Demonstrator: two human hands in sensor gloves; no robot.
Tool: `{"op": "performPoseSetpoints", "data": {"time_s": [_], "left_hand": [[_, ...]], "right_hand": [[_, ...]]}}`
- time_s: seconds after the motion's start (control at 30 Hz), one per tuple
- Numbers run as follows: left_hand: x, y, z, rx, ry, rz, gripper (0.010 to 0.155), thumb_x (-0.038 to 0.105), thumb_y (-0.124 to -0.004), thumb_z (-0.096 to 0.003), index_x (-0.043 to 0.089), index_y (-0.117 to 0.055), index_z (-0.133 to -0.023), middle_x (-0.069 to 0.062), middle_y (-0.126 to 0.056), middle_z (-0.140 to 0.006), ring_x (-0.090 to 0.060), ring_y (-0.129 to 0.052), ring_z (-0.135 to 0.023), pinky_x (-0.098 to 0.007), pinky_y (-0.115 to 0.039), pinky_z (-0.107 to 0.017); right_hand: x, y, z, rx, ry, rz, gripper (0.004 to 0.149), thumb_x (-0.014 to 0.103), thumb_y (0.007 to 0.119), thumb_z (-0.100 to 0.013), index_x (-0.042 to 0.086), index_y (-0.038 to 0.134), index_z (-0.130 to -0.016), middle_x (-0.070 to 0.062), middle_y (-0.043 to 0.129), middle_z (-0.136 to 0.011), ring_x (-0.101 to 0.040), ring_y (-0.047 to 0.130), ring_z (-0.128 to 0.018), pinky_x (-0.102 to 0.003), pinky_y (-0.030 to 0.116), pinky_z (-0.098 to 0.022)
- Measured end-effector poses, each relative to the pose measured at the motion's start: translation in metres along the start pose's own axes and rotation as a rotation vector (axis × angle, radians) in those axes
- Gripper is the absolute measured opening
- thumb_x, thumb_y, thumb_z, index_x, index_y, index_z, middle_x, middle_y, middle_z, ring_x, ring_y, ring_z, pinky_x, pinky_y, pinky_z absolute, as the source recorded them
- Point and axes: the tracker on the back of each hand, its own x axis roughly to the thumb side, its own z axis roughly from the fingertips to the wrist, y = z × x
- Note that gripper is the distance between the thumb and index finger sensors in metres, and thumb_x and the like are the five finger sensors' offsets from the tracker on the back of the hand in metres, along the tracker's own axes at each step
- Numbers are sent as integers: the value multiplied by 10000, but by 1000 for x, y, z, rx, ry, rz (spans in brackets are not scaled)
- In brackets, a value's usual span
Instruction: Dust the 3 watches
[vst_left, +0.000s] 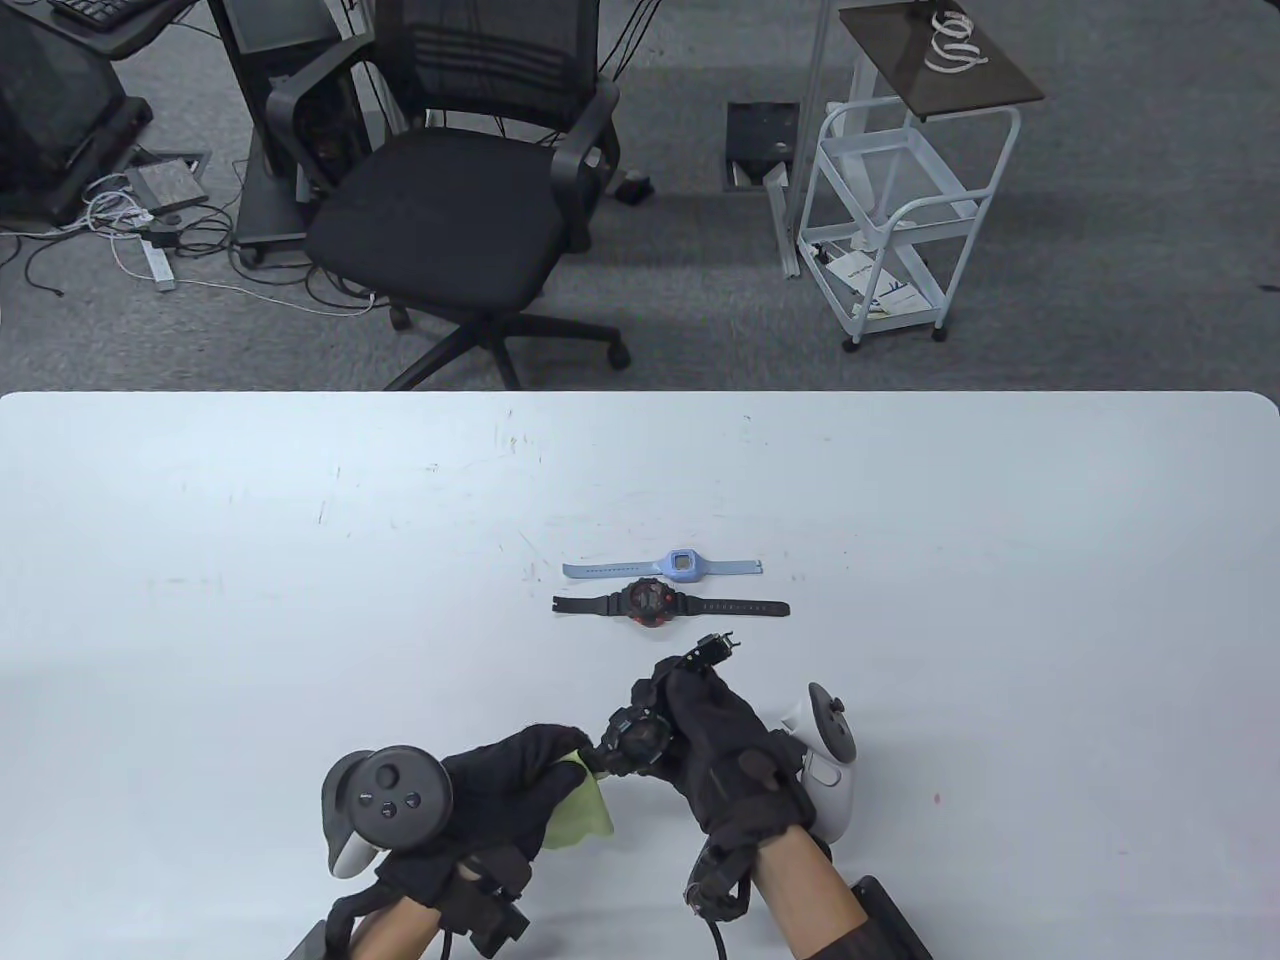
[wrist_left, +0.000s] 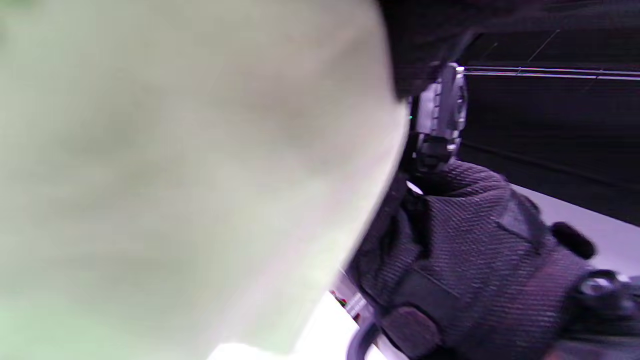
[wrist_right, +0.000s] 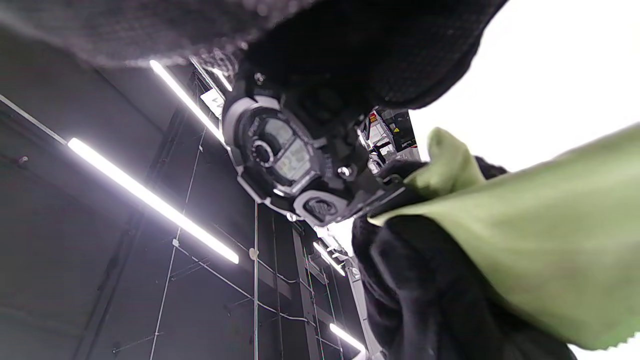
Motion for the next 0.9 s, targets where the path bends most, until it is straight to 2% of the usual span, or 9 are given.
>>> {"op": "performPoseSetpoints", "data": {"time_s": [0.17, 0.23, 0.33, 0.43, 0.5, 0.73, 0.83, 0.9], "left_hand": [[1, 1, 2, 45, 6, -20, 451, 491, -820, -496, 111, -969, -688, -88, -1048, -505, -235, -1079, -297, -544, -890, -405], [1, 0, 2, 43, 3, -11, 446, 498, -828, -497, 117, -978, -675, -82, -1051, -495, -231, -1079, -289, -541, -893, -402], [2, -1, 2, 25, 7, 24, 443, 451, -812, -491, 105, -968, -719, -95, -1045, -534, -239, -1080, -322, -547, -888, -416], [1, -5, 1, -46, 15, 52, 460, 357, -798, -486, 79, -906, -836, -126, -1011, -629, -257, -1074, -400, -560, -870, -456], [0, -6, 0, -66, 21, 68, 460, 346, -792, -482, 76, -902, -839, -124, -1008, -632, -258, -1074, -401, -558, -871, -455], [-2, -1, 2, 9, 18, -33, 439, 487, -815, -487, 115, -972, -662, -68, -1047, -483, -229, -1074, -279, -536, -894, -400], [-2, -1, 3, 26, 17, -27, 441, 502, -828, -489, 117, -983, -639, -63, -1051, -460, -228, -1074, -261, -535, -897, -391], [-2, -2, 3, 22, 18, -14, 442, 482, -810, -481, 116, -968, -671, -74, -1044, -489, -225, -1073, -282, -534, -895, -398]], "right_hand": [[1, 1, -1, 23, -2, 17, 471, 474, 648, -648, 249, 537, -1048, 2, 701, -1022, -144, 926, -835, -424, 801, -614], [3, 0, -1, 34, -8, 24, 472, 473, 649, -650, 247, 539, -1048, -1, 703, -1020, -148, 926, -835, -428, 800, -613], [5, 1, -1, 36, -19, 37, 469, 471, 651, -650, 248, 542, -1047, 0, 704, -1021, -151, 925, -837, -431, 798, -615], [6, -1, -1, 30, -23, 50, 470, 471, 655, -650, 246, 546, -1047, 0, 707, -1020, -154, 924, -841, -435, 795, -617], [5, -1, -1, 34, -19, 46, 469, 472, 655, -650, 246, 547, -1047, 0, 708, -1020, -153, 924, -841, -436, 795, -616], [5, -1, -1, 51, -24, 49, 469, 474, 655, -651, 245, 550, -1047, -1, 714, -1018, -155, 924, -844, -438, 794, -618], [5, -2, -1, 47, -28, 40, 469, 474, 654, -652, 244, 549, -1047, -2, 715, -1018, -157, 925, -844, -439, 794, -618], [6, -2, -1, 45, -37, 40, 469, 473, 654, -651, 243, 549, -1047, -1, 716, -1018, -158, 923, -847, -439, 793, -620]]}}
